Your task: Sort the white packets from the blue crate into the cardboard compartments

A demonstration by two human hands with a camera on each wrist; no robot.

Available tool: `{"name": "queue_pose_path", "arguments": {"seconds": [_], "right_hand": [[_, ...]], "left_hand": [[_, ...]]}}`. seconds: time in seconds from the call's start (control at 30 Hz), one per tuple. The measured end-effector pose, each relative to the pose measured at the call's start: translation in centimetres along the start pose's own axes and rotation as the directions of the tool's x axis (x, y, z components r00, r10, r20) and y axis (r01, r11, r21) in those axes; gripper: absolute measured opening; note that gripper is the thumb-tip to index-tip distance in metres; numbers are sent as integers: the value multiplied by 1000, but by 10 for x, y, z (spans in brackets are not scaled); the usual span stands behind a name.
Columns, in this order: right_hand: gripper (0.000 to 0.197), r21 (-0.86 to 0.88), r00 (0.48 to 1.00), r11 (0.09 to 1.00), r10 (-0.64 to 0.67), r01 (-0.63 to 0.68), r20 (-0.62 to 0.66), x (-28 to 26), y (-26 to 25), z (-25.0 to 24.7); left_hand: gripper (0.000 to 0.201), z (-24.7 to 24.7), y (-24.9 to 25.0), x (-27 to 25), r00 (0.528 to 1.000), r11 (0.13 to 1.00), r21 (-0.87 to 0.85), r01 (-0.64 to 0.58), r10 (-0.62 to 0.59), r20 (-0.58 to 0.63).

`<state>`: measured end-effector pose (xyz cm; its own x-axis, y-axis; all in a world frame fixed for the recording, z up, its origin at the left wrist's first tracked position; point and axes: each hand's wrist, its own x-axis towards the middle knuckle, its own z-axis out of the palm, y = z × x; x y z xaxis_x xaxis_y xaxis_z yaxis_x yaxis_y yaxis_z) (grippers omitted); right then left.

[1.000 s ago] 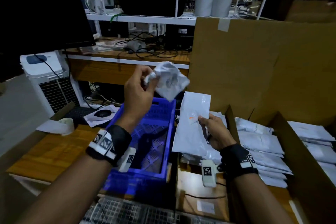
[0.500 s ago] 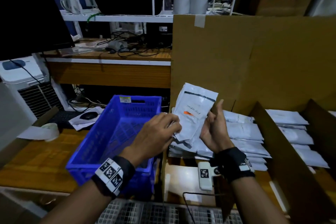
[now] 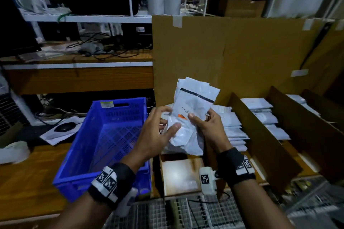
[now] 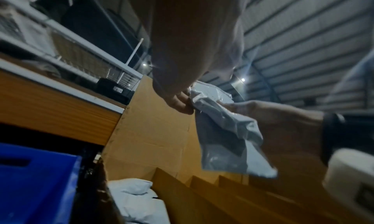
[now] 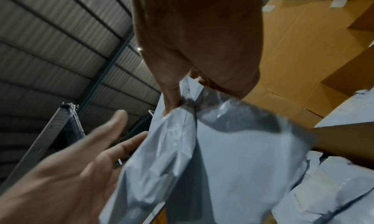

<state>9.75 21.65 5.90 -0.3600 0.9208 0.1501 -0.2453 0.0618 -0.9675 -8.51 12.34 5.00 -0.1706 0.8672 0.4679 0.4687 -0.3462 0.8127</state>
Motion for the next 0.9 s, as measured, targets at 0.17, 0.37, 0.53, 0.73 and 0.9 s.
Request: {"name": "queue_pose_path", "arguments": {"seconds": [0.17, 0.37, 0.53, 0.73, 0.9], "right_hand": [[35, -81, 1000, 997, 7, -5, 18, -45, -11, 6], [45, -137, 995, 986, 95, -96, -18, -94, -22, -32], [48, -95, 985, 989, 99, -113, -143, -132, -39, -66], [50, -82, 985, 994, 59, -74, -162, -156, -56, -110], [59, -73, 985, 995, 61, -74, -163, -162, -68, -153]], "left_hand": [[44, 7, 2, 2, 951, 925, -233, 301, -310, 0], [15, 19, 11, -9, 927, 764, -541, 351, -364, 87], [16, 39, 16, -9, 901, 671, -637, 378, -424, 88], [25, 73, 39, -12, 925, 710, -606, 358, -360, 124], [27, 113, 60, -8, 932, 721, -599, 349, -332, 143]]}}
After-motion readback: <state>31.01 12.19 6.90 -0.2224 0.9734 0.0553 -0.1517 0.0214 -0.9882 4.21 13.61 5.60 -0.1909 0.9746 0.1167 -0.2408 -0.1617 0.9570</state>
